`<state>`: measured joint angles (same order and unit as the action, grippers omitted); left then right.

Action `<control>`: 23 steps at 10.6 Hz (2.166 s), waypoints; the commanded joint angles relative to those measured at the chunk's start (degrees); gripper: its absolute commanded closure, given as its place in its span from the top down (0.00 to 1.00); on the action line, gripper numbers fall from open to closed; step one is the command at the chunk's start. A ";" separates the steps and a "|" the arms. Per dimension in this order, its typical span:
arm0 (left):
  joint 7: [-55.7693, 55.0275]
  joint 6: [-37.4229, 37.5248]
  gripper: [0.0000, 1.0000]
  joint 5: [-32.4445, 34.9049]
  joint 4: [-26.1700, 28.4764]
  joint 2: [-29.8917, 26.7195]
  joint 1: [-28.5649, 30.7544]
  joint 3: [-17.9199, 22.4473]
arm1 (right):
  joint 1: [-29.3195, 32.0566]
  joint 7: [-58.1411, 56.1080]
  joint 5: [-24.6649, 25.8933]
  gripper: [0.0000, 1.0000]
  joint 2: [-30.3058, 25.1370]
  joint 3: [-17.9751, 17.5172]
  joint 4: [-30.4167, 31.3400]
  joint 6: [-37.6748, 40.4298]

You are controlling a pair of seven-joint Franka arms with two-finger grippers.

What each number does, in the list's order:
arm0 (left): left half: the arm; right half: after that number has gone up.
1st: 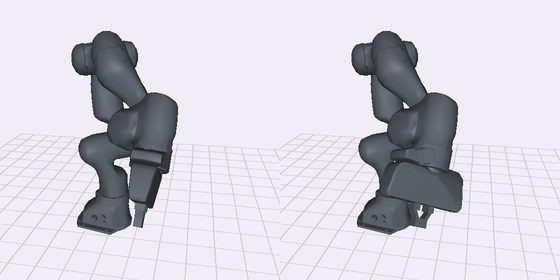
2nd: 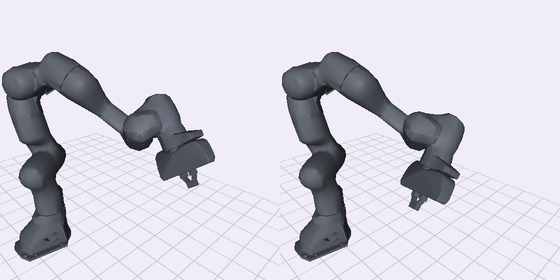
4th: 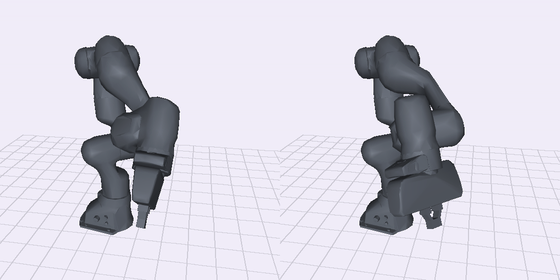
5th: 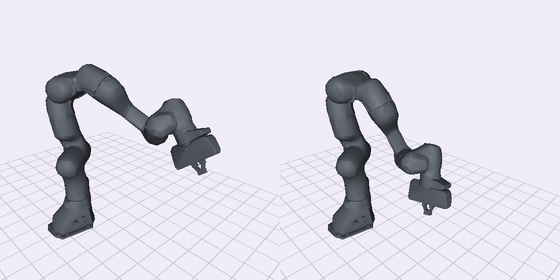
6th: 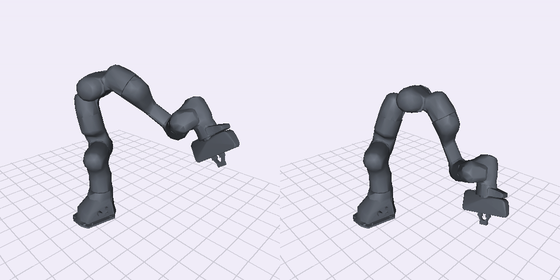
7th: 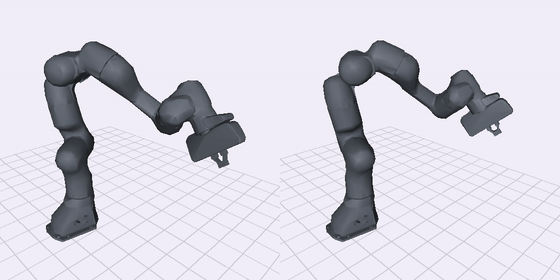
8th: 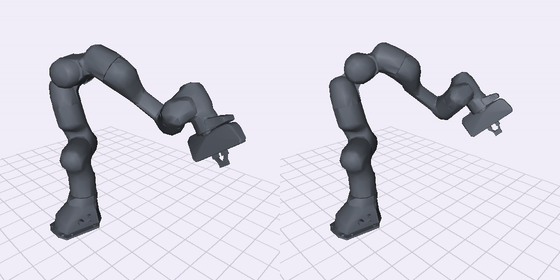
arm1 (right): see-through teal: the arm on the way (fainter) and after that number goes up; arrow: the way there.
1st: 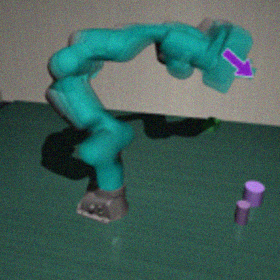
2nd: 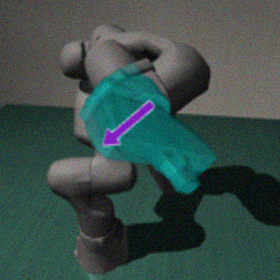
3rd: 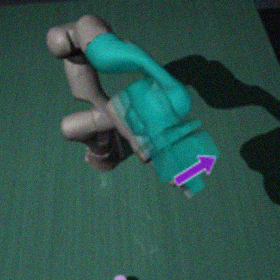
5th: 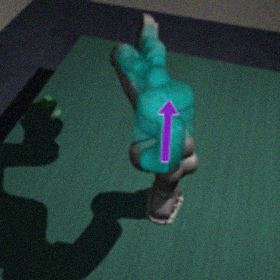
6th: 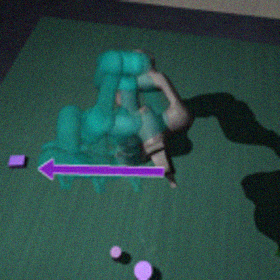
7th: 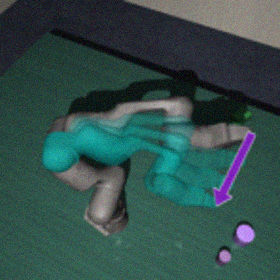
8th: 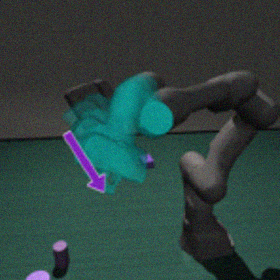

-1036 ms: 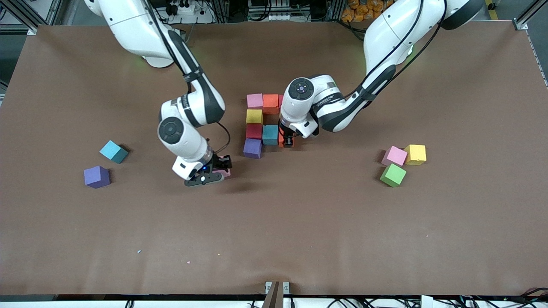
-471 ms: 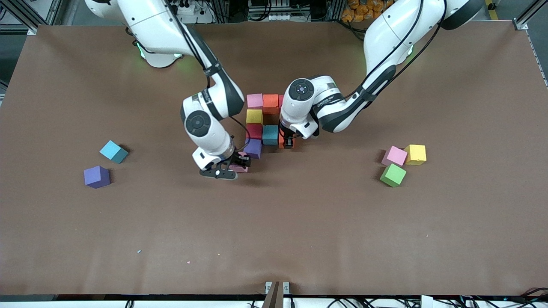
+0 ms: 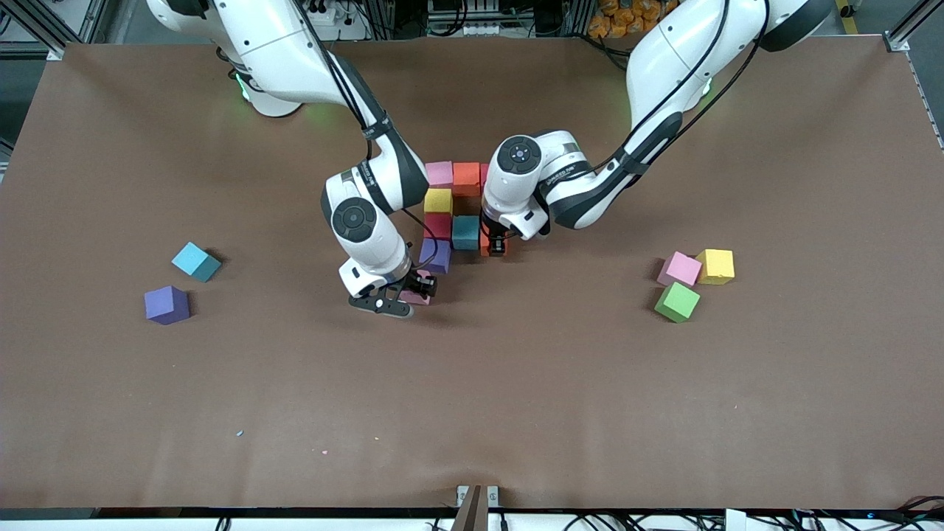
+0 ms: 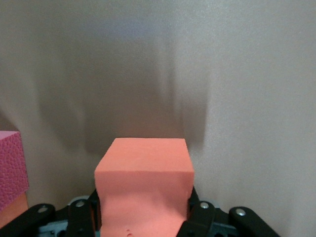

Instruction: Arrange 11 blocks into digit 3

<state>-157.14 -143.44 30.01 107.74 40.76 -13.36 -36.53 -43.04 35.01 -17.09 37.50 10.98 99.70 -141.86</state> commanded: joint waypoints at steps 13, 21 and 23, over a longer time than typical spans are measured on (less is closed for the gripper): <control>-6.78 0.44 0.00 1.11 0.28 -0.42 -0.53 0.05 | -2.84 3.31 0.57 0.45 5.48 1.06 -6.98 0.97; -6.87 0.44 0.00 1.02 0.28 -0.77 -0.79 -0.12 | -4.25 3.84 0.57 0.45 3.10 0.97 -2.85 2.90; -8.01 0.44 0.00 1.02 0.19 -0.77 -0.88 -0.12 | -4.51 3.93 0.65 0.45 2.93 0.97 -2.58 3.25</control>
<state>-157.54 -143.41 30.00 107.75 40.76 -13.58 -36.59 -46.49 37.61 -16.87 41.85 11.70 93.88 -139.27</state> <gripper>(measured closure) 0.388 0.441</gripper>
